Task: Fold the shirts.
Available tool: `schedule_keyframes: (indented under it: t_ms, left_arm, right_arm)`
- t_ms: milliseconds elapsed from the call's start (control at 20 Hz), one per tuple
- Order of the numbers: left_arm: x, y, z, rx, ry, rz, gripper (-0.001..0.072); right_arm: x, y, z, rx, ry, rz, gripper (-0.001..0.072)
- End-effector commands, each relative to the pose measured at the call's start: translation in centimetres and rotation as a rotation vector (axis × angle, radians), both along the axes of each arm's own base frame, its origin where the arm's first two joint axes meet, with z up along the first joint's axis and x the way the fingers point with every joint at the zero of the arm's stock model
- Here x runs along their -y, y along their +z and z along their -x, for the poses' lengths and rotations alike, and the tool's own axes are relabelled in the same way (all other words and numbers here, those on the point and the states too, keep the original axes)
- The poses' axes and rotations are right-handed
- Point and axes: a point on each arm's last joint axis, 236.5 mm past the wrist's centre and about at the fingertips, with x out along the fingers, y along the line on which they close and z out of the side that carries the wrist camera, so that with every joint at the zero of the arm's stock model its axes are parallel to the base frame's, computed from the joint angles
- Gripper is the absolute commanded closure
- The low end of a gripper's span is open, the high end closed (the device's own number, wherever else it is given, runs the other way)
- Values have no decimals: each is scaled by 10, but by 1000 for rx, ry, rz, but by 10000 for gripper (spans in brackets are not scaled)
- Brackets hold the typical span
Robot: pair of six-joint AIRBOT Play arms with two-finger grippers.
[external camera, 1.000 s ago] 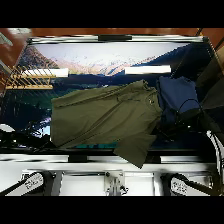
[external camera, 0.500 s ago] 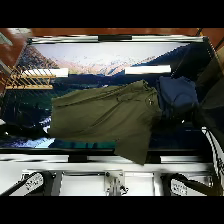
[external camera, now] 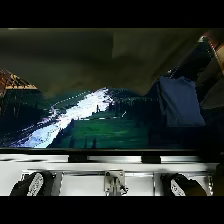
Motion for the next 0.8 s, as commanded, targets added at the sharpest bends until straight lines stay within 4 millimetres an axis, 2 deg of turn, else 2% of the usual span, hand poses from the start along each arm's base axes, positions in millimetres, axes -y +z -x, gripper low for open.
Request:
schedule_keyframes:
  t_ms: [0, 100, 250, 400, 500, 550, 600, 650, 750]
  left_arm:
    - [44, 126, 99, 371, 12, -53, 678]
    - [56, 130, 119, 388, 7, -54, 678]
    - [63, 108, 122, 294, 4, -60, 678]
    - [66, 76, 113, 157, -12, -89, 678]
    - [55, 52, 103, 60, 21, -110, 678]
    - [44, 33, 95, -8, 44, -115, 677]
    - [34, 10, 84, -85, 59, -108, 678]
    - [22, -22, 69, -183, 66, -86, 678]
    - [5, -101, 37, -392, 36, -10, 677]
  right_arm:
    - [11, 131, 117, 390, -85, 59, 654]
    - [4, 123, 142, 354, -61, 73, 654]
    - [-4, 91, 153, 215, -24, 72, 654]
    - [-6, 64, 144, 90, -10, 63, 654]
    - [2, 40, 123, -17, -38, 53, 654]
    - [11, 24, 108, -89, -73, 36, 654]
    - [23, -2, 88, -200, -121, 28, 654]
    - [34, -39, 68, -346, -161, 40, 654]
    - [41, -132, 34, -681, -170, 57, 654]
